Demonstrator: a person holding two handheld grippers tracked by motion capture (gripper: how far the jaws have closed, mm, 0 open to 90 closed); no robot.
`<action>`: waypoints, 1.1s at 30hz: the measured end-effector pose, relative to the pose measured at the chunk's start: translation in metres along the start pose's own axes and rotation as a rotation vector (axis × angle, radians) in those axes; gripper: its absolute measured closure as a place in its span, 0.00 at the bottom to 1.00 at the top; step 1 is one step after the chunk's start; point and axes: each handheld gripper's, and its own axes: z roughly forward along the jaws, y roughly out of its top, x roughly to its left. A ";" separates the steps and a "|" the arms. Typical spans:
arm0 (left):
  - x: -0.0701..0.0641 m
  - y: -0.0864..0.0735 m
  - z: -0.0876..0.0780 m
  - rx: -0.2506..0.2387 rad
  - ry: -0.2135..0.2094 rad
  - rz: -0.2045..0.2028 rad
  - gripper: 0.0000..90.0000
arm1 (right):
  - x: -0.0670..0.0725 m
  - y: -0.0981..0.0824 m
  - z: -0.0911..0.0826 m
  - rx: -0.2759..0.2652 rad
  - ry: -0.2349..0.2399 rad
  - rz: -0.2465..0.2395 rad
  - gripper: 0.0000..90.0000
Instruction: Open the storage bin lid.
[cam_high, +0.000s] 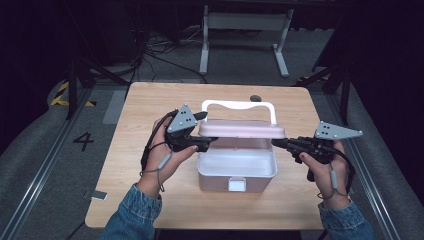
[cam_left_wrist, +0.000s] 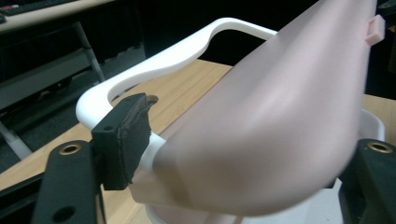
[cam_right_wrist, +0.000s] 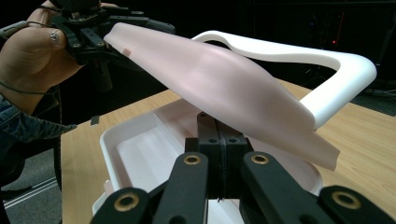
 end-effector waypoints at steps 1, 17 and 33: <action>0.000 0.000 0.001 -0.003 0.003 0.007 0.33 | 0.000 0.000 0.000 -0.001 0.000 0.000 1.00; 0.000 0.000 0.007 -0.004 -0.038 0.032 0.46 | 0.000 0.000 -0.001 -0.001 -0.001 0.002 1.00; 0.009 0.005 0.008 -0.015 -0.043 0.014 0.53 | 0.006 0.002 -0.008 -0.005 -0.005 -0.007 0.97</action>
